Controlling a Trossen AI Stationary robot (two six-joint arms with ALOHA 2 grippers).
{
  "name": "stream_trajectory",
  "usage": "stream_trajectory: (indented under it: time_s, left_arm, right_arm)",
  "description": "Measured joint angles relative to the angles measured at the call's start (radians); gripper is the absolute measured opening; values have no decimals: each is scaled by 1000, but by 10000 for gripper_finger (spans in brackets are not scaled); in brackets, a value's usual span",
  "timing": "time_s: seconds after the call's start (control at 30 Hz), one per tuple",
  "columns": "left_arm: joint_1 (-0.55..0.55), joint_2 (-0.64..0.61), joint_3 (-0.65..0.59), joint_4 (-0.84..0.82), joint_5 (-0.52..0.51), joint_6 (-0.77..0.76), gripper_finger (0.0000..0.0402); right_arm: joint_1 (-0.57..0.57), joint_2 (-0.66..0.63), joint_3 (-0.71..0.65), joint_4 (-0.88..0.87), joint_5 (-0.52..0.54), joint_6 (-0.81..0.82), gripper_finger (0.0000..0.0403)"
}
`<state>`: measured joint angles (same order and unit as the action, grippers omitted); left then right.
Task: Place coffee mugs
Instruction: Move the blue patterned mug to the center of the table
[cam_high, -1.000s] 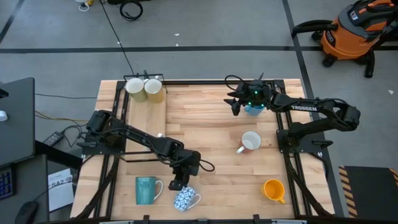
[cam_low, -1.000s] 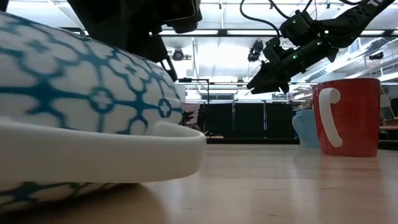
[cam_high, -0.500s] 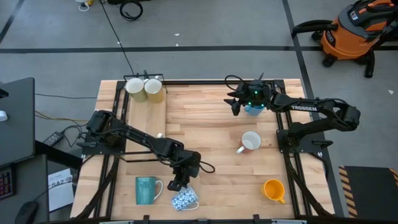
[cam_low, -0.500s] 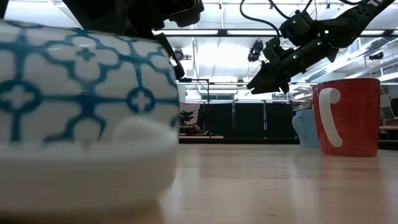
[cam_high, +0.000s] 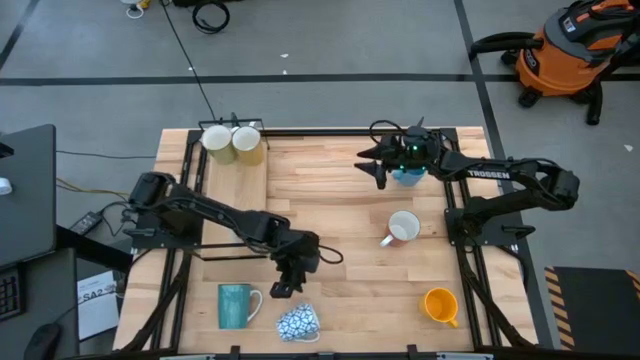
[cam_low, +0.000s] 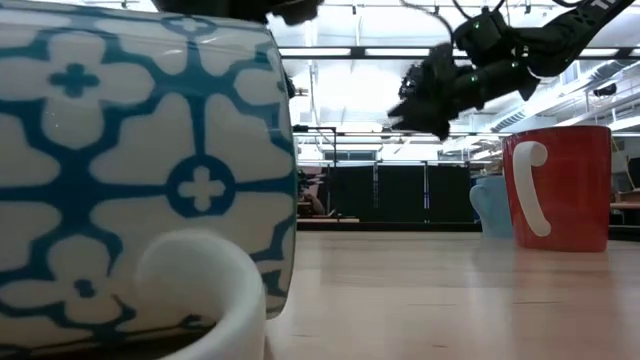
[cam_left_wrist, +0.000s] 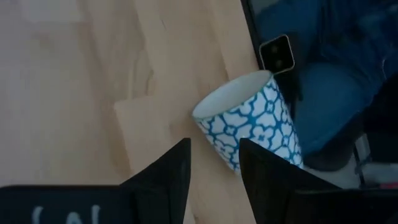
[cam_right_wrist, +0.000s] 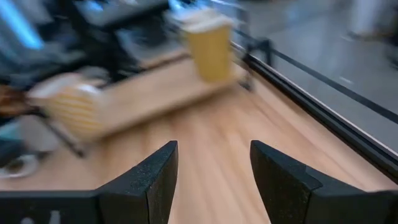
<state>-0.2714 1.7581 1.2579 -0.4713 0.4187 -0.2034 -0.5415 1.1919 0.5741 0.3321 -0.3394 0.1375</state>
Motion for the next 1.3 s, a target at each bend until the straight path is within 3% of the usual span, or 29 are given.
stream_trajectory:
  time_s: [0.1, 0.27, 0.47, 0.73, 0.97, 1.3]
  left_arm:
    - [-1, -58, 0, -31, -68, -39, 141]
    - [-37, -161, 0, -89, -219, -165, 141]
    - [-153, -231, 0, -112, -374, -352, 141]
    - [-321, -218, 1, -118, -439, -554, 141]
    - [-423, -205, 1, -132, -548, -678, 141]
    - [-504, -122, 1, -122, -568, -783, 141]
  right_arm:
    - [49, 0, 0, 81, -54, 1, 207]
    - [185, -1, 0, 188, -55, -6, 207]
    - [398, -1, 0, 210, 28, -9, 207]
    - [683, 0, 3, 212, 233, -78, 207]
    - [876, 16, 110, 120, 394, -152, 206]
    - [987, 270, 320, -20, 477, -267, 206]
